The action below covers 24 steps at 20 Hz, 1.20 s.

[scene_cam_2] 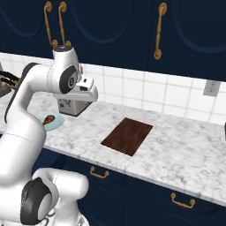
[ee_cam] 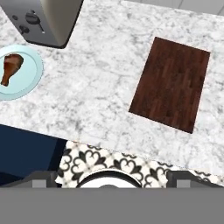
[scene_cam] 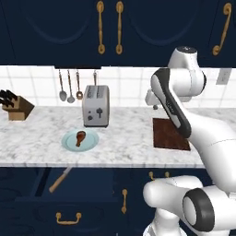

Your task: Pick up the knife from the drawer and place it on the cutting board. Then place the meat from the plate to the cutting board.

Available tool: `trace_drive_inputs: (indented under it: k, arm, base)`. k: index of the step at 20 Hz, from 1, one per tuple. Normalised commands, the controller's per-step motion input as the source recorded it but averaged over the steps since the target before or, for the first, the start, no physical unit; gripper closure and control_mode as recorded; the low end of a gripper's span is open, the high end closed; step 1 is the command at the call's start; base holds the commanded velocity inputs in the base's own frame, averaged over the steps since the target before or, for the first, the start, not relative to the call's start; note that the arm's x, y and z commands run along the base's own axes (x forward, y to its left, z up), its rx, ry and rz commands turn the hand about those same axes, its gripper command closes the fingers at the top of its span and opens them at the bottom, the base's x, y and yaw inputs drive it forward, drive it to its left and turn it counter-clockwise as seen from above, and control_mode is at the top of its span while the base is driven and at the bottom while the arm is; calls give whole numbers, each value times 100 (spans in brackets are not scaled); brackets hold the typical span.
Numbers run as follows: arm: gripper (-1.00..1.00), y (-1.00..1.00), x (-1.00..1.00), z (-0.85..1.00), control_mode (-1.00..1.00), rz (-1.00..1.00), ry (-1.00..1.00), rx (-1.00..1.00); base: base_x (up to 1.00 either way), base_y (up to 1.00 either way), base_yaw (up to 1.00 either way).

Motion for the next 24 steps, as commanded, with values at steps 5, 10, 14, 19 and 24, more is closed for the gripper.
trace_drive_inputs:
  k: [5, 10, 14, 19, 24]
  arm:
    - [-100, 0, 0, 0, 100, 0, 0, 0]
    - [-100, 0, 0, 0, 100, 0, 0, 0]
    - [-100, 0, 0, 0, 100, 0, 0, 0]
    - [-100, 0, 0, 0, 100, 0, 0, 0]
    - [-100, 32, -50, -17, -100, 3, -2, 0]
  base:
    - [26, -1, 7]
    - [42, -2, 4]
    - [17, -5, 5]
    - [0, 0, 0]
    - [-2, 0, 0]
